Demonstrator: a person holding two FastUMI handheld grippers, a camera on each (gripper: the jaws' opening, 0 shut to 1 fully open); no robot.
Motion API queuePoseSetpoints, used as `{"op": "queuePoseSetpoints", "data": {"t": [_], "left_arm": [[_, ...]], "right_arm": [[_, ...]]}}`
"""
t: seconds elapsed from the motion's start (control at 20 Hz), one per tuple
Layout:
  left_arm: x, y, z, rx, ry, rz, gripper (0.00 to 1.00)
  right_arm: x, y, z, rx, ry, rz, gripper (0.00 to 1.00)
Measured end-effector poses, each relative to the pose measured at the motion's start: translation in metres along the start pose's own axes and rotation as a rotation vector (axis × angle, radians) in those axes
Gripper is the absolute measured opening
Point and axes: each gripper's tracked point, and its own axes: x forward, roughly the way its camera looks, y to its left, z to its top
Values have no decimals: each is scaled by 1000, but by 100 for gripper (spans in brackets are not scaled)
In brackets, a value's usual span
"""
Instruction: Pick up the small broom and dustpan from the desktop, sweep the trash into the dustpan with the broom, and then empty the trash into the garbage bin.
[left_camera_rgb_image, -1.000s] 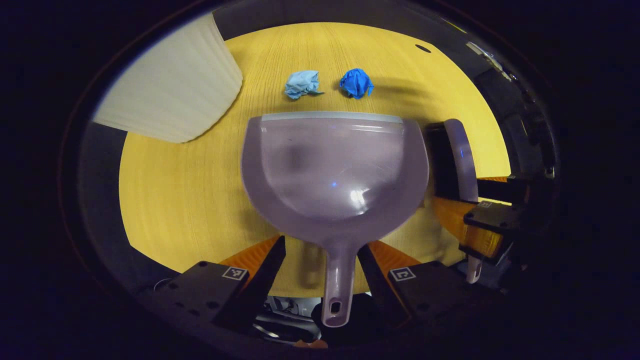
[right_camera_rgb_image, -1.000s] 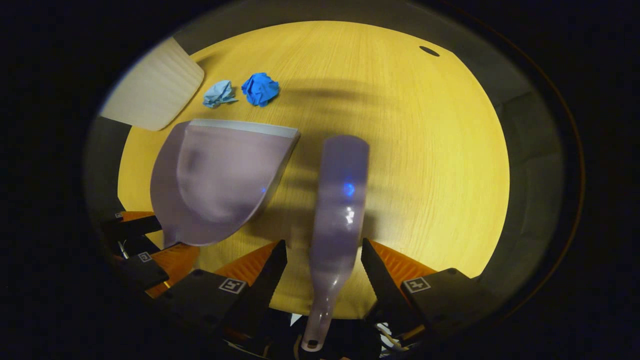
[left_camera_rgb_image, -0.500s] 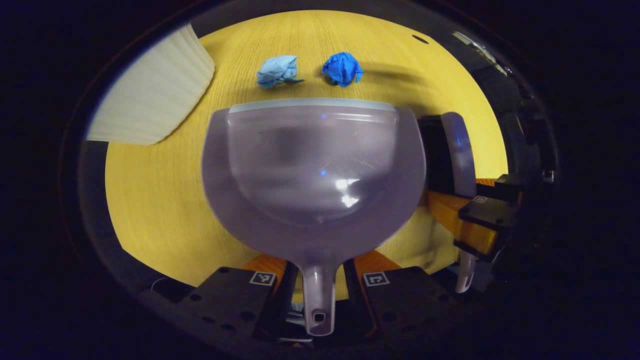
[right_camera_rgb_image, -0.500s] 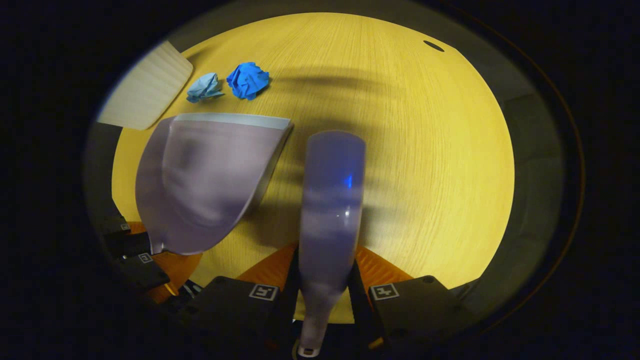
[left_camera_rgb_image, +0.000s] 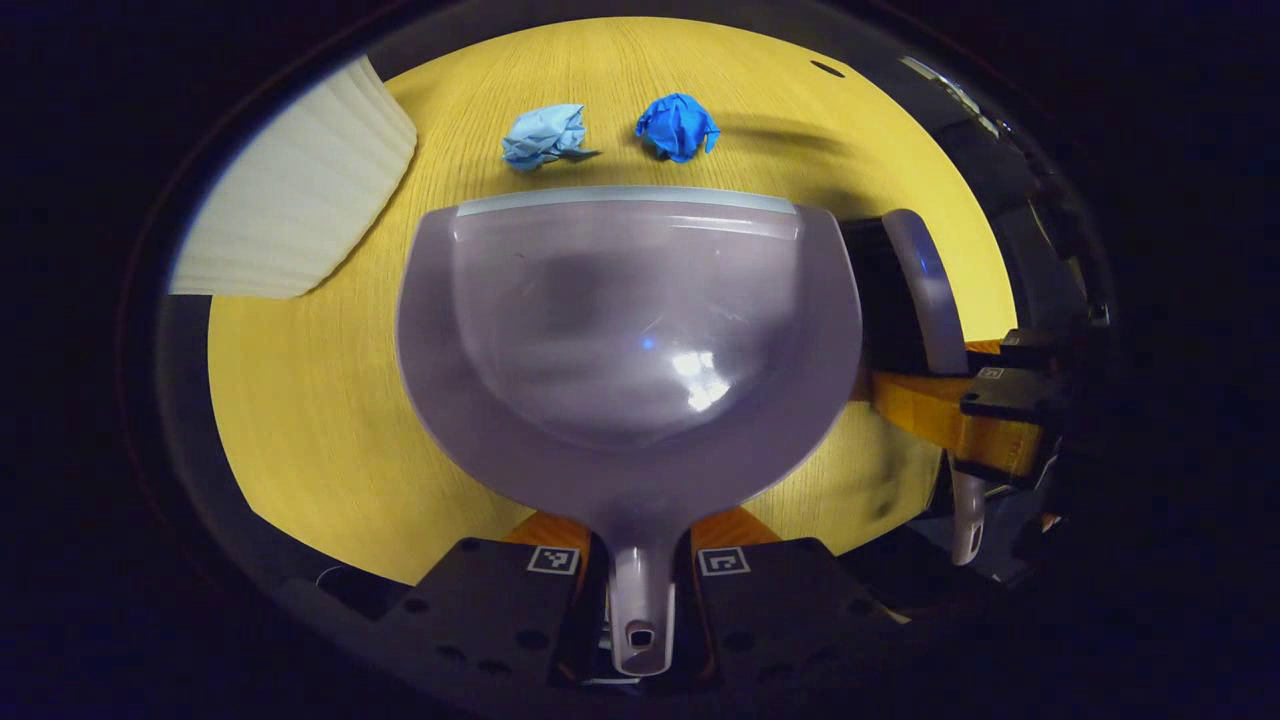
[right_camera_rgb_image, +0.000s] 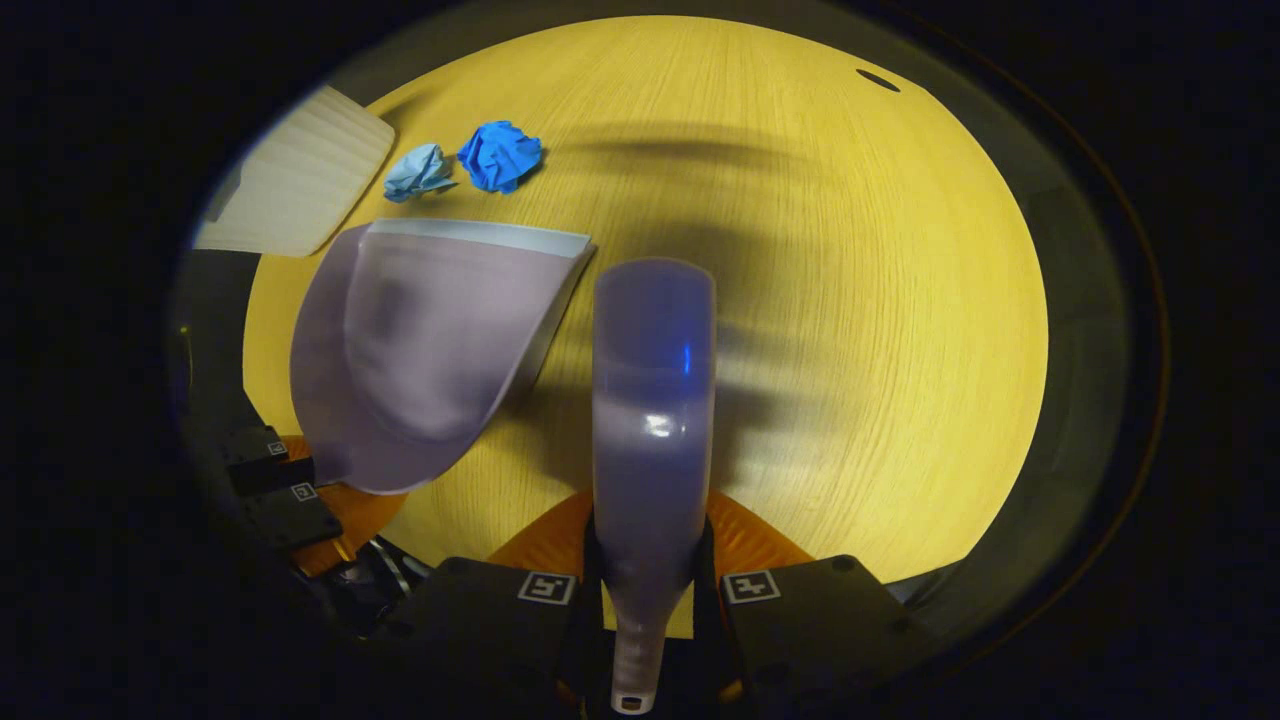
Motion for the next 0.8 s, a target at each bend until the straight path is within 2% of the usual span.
{"op": "queuePoseSetpoints", "data": {"t": [0.05,0.2,0.4,0.6,0.8], "left_arm": [[-1,2,-1,11,-4,2,28],[-7,8,-8,26,-18,-7,27],[-12,17,-17,27,-20,-29,27],[-14,41,-26,36,-30,4,28],[-15,59,-31,68,-27,22,26]], "right_arm": [[-4,0,3,-3,-2,8,36],[-22,-3,25,-65,-42,16,36],[-51,4,72,-147,-106,81,35],[-61,-12,133,-348,-173,17,35],[-70,-30,193,-511,-210,-110,35]]}}
